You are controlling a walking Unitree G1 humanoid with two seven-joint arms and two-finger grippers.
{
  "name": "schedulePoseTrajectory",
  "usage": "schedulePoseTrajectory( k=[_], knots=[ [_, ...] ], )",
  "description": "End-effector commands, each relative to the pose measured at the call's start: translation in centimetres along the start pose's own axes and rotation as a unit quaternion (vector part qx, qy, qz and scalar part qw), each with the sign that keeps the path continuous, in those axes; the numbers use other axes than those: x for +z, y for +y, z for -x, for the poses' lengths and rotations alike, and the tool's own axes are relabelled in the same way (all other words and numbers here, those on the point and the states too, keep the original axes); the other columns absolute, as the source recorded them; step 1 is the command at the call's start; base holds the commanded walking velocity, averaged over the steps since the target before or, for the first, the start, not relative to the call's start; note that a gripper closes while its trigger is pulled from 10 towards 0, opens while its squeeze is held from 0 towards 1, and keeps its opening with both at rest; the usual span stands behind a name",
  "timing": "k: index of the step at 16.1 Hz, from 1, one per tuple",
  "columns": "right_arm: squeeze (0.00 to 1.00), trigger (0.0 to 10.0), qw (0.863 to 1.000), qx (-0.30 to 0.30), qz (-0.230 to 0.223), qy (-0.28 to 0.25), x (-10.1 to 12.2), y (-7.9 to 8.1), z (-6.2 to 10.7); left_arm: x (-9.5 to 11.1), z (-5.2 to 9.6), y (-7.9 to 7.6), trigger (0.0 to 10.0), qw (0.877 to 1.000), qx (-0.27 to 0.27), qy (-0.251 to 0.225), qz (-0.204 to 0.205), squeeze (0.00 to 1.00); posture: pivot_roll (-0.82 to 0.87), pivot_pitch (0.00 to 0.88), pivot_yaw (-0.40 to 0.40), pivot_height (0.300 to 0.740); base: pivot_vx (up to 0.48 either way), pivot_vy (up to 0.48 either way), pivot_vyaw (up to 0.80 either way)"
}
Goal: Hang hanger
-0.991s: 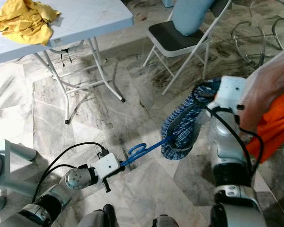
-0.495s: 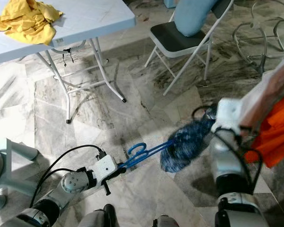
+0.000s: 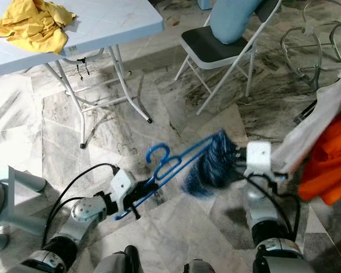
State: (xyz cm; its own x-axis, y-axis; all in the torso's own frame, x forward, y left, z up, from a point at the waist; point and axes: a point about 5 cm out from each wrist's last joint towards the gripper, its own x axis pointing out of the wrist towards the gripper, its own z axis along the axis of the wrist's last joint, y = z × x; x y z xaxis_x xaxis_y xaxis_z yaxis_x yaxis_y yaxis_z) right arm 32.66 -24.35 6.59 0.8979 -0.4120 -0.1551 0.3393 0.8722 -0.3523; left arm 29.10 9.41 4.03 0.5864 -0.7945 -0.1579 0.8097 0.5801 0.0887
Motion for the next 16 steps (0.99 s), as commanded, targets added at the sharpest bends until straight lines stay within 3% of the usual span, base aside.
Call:
schedulePoseTrajectory(
  k=[1,4,7,9,11,13,14,15,16],
  knots=[
    [0.0,0.0,0.999,0.027,0.01,0.034,-2.0,0.9,0.9,0.9,0.2,0.9,0.0,0.999,0.025,-0.022,0.001,0.0,-0.09,0.179,0.041,0.74,0.0,0.0,0.0],
    [0.0,0.0,0.997,0.063,0.006,0.05,-3.2,2.1,1.9,1.6,0.0,1.4,0.0,0.999,0.037,-0.033,0.005,0.0,-0.08,0.176,0.036,0.74,0.0,0.0,0.0],
    [0.0,0.0,0.99,0.103,-0.078,0.062,-3.0,4.0,2.4,1.2,0.2,0.7,0.0,1.0,0.013,-0.02,0.006,0.0,-0.08,0.178,0.034,0.74,0.0,0.0,0.0],
    [0.0,0.0,0.977,0.124,-0.165,0.056,-1.1,4.8,1.8,0.5,0.2,-0.4,0.0,1.0,-0.023,0.006,-0.011,0.0,-0.08,0.178,0.036,0.74,0.0,0.0,0.0],
    [0.0,0.0,0.968,0.132,-0.211,0.045,0.5,4.8,1.2,-0.1,0.3,-1.0,0.0,0.998,-0.046,0.034,-0.033,0.0,-0.09,0.18,0.038,0.74,0.0,0.0,0.0],
    [0.0,0.0,0.953,0.111,-0.28,-0.012,3.9,3.4,-0.1,-1.5,0.9,-1.0,0.0,0.993,-0.05,0.097,-0.048,0.0,-0.09,0.184,0.039,0.74,0.0,0.0,0.0],
    [0.0,0.0,0.943,0.104,-0.31,-0.065,6.6,2.3,-0.6,-2.3,1.3,-1.0,0.0,0.99,-0.047,0.125,-0.041,0.0,-0.09,0.184,0.039,0.74,0.0,0.0,0.0],
    [0.0,0.0,0.939,0.104,-0.316,-0.083,7.5,2.0,-0.8,-2.6,1.5,-1.0,0.0,0.989,-0.049,0.135,-0.043,0.0,-0.09,0.184,0.035,0.74,0.0,0.0,0.0],
    [0.0,0.0,0.93,0.096,-0.324,-0.147,10.6,0.8,-1.0,-3.6,2.0,-1.1,0.0,0.983,-0.052,0.167,-0.058,0.0,-0.09,0.184,0.035,0.74,0.0,0.0,0.0]
  ],
)
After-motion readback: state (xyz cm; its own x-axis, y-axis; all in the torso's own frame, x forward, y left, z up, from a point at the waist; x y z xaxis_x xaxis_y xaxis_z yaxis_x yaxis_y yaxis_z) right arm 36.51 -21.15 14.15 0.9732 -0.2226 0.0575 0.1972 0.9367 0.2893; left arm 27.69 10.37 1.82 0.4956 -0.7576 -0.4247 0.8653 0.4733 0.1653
